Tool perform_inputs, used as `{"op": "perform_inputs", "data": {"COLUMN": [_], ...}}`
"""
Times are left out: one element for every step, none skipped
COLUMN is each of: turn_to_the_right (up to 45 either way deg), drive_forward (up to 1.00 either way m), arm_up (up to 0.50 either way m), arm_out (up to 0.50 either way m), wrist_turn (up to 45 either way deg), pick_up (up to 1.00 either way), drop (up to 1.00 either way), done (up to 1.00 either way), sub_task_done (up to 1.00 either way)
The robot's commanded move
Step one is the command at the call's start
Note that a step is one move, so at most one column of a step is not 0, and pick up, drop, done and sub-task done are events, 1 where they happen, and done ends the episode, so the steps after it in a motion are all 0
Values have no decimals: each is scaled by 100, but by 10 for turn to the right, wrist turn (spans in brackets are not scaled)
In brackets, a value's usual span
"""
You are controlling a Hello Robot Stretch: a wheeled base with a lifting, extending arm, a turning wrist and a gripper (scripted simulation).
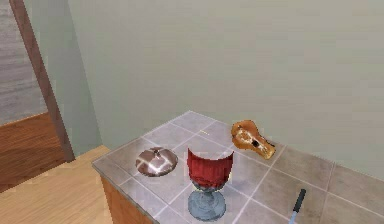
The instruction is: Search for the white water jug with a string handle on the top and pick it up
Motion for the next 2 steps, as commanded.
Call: {"op": "perform_inputs", "data": {"turn_to_the_right": [0, 0], "drive_forward": [0, 0], "arm_up": [0, 0], "arm_out": [0, 0], "wrist_turn": [450, 450], "pick_up": [0, 0], "drop": [0, 0], "done": [0, 0], "sub_task_done": [0, 0]}}
